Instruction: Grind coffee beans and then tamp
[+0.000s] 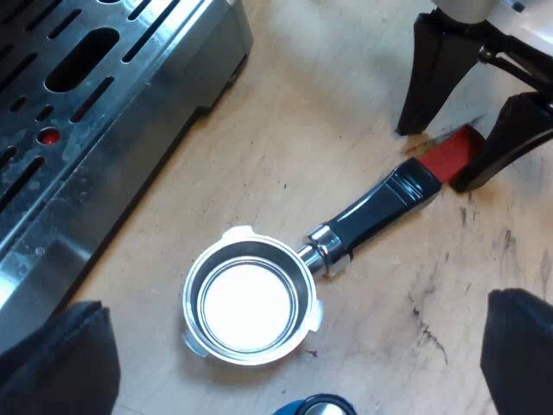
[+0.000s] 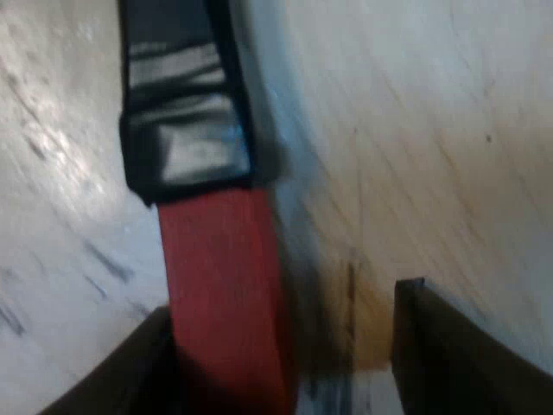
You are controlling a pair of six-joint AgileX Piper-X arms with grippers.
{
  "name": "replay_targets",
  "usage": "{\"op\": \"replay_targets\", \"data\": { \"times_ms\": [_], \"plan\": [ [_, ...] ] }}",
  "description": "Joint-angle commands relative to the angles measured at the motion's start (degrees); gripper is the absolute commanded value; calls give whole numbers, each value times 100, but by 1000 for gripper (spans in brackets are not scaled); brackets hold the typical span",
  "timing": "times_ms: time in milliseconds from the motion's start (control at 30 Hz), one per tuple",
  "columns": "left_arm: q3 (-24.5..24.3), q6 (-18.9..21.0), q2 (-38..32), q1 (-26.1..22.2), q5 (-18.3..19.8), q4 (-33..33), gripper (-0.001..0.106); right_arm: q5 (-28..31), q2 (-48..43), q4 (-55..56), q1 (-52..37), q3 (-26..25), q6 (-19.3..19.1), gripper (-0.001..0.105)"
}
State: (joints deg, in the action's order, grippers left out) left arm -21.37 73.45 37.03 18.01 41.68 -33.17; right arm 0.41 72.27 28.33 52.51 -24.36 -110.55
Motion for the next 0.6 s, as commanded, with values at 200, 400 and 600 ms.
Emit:
{"op": "replay_targets", "data": {
  "times_ms": [200, 400, 600],
  "plan": [
    [-11, 365, -16, 28, 149, 49, 86, 91, -340, 2075, -35, -587, 108, 69],
    [-52, 770, -16, 28, 137, 49, 86, 105, -779, 2471, -35, -1005, 108, 69],
    [-495, 769, -57, 28, -366, -150, 86, 105, -1237, 2813, -35, -1516, 124, 69]
  ]
}}
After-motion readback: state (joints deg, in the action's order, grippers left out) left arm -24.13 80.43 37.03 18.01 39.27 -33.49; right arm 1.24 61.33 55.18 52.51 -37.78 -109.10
